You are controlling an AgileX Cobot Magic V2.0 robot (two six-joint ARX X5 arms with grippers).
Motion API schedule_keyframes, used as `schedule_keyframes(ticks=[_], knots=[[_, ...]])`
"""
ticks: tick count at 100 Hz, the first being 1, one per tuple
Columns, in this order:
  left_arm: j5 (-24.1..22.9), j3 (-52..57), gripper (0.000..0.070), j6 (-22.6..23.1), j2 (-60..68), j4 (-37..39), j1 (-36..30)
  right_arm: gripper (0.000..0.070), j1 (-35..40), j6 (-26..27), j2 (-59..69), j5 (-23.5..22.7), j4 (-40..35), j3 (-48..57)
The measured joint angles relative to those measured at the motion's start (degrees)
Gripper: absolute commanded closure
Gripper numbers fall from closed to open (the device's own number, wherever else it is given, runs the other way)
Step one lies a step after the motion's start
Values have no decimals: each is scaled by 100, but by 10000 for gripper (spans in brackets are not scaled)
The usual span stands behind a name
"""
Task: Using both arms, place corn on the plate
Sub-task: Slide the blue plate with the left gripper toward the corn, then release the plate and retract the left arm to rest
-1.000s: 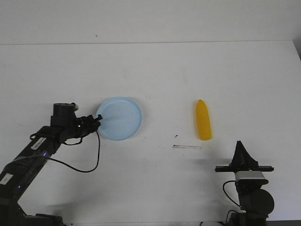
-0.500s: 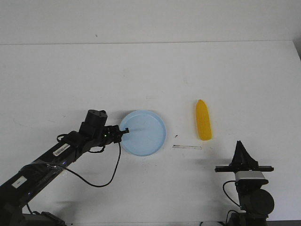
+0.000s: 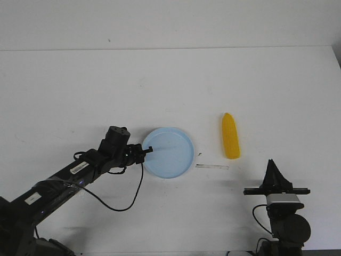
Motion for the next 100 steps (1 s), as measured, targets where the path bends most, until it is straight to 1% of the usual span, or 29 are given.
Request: schedule_keyframes(ticks=[4, 10, 15, 46, 56, 71, 84, 95, 100], knots=[[0, 0, 677, -2, 9, -26, -15, 686, 0, 0, 0, 0, 0, 0], [2, 0, 604, -7, 9, -7, -28, 686, 0, 0, 0, 0, 0, 0], [4, 0, 561, -15, 9, 13, -31, 686, 0, 0, 0, 0, 0, 0], [4, 0, 562, 22, -35, -52, 0, 686, 0, 0, 0, 0, 0, 0], [2, 0, 563, 162, -306, -184, 133, 686, 0, 0, 0, 0, 0, 0], [-35, 0, 564, 481, -1005, -138, 448, 686, 0, 0, 0, 0, 0, 0], [-354, -87, 581, 822, -1528, 151, 649, 686, 0, 0, 0, 0, 0, 0], [-734, -498, 584, 1132, -2131, 605, 782, 686, 0, 0, 0, 0, 0, 0], [-925, -758, 612, 1281, -2396, 927, 844, 686, 0, 0, 0, 0, 0, 0]])
